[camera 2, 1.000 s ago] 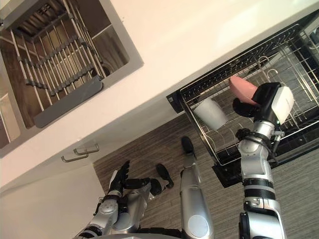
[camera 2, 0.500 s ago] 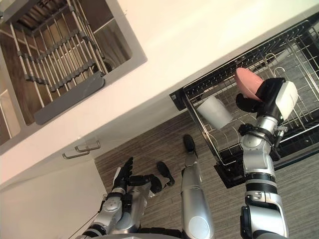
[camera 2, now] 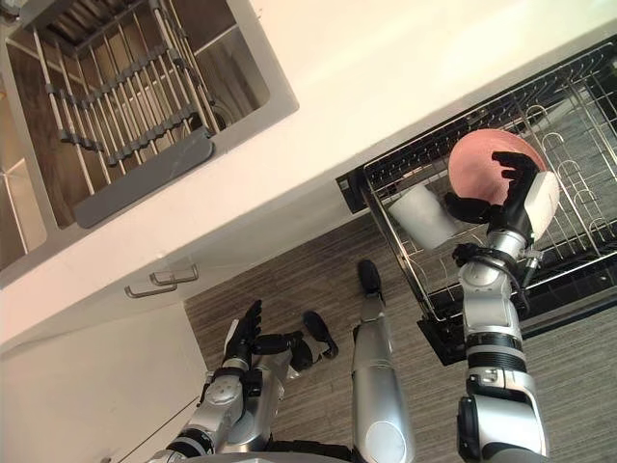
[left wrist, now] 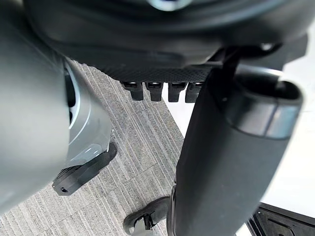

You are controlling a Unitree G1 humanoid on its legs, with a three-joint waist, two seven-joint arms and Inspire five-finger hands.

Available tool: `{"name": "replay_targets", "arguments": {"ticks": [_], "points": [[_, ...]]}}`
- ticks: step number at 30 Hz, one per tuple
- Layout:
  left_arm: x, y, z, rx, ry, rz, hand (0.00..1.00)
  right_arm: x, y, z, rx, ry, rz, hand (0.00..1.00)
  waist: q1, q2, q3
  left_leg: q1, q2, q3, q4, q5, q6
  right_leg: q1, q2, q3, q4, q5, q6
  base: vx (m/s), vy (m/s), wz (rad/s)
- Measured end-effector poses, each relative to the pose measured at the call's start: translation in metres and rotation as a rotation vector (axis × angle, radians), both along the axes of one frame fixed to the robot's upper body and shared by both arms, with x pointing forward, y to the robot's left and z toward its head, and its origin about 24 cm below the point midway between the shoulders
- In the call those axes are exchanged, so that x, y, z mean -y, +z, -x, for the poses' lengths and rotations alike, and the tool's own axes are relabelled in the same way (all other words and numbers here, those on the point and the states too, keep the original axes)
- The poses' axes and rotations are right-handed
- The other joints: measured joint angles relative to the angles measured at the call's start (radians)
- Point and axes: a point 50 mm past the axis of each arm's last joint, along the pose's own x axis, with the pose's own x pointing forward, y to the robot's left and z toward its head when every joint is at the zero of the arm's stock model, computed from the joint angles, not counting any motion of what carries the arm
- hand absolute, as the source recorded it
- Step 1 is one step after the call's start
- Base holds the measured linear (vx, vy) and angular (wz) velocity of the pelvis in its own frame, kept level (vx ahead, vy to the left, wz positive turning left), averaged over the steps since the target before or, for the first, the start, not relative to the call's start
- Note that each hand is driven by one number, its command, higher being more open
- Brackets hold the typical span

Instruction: Walk over to the sink, pick up the cup, carry it to the dishwasher, place the cup inside the dishwasher, then close the dishwasher door

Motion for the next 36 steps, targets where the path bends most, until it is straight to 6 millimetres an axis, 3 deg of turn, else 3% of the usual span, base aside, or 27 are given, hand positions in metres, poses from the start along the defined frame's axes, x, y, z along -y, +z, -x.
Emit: {"name": "replay_targets", "arguments": {"ticks": [6,9,11,17,24,30,36], "points": [[-0.001,0.000,-0.001,-0.013,0.002,-0.002,1.00,-0.020,-0.017,0.017,-0.008,0.069,-0.039,1.00,-0.001,-0.010,0.002,0.039,0.007,-0.005,0.001,-0.006,0.000,0.039,-0.001,-0.023,0.001,0.000,-0.002,0.05,-0.048,0.01],[-0.001,-0.002,0.000,-0.023,0.004,-0.004,1.00,-0.030,-0.029,0.028,-0.033,0.101,-0.058,1.00,-0.002,-0.028,0.000,0.068,0.008,-0.015,-0.003,-0.007,-0.001,0.074,-0.001,-0.033,-0.006,-0.001,-0.003,0.05,-0.047,0.06],[-0.002,-0.002,0.001,-0.030,0.006,-0.004,1.00,-0.036,-0.036,0.036,-0.049,0.127,-0.069,1.00,-0.005,-0.051,0.000,0.089,0.008,-0.021,-0.008,-0.007,-0.002,0.099,-0.001,-0.037,-0.015,-0.002,-0.005,0.04,-0.039,0.04],[-0.011,-0.009,0.009,-0.070,0.005,-0.038,1.00,-0.041,-0.040,0.061,-0.056,0.141,-0.040,1.00,-0.024,-0.086,-0.008,0.140,0.004,-0.040,-0.033,-0.005,-0.003,0.164,-0.005,-0.056,-0.050,0.000,-0.003,0.07,-0.023,0.07],[-0.044,-0.020,0.026,-0.134,0.027,-0.116,1.00,-0.048,-0.027,0.084,-0.002,0.193,0.042,1.00,-0.064,-0.160,-0.057,0.227,-0.013,-0.055,-0.115,0.015,-0.012,0.262,-0.007,-0.067,-0.134,0.023,-0.008,0.10,-0.001,0.04],[-0.057,-0.030,0.047,-0.207,0.030,-0.151,1.00,-0.036,-0.008,0.113,0.079,0.138,0.113,1.00,-0.098,-0.188,-0.119,0.313,-0.031,-0.060,-0.179,0.025,-0.008,0.344,-0.012,-0.073,-0.179,0.030,-0.003,0.10,0.033,0.03],[-0.063,-0.037,0.068,-0.262,0.031,-0.173,1.00,-0.013,-0.020,0.145,0.065,-0.034,0.057,1.00,-0.135,-0.213,-0.188,0.374,-0.056,-0.051,-0.246,0.045,-0.007,0.384,-0.021,-0.068,-0.198,0.024,0.005,0.04,0.023,-0.02]]}}
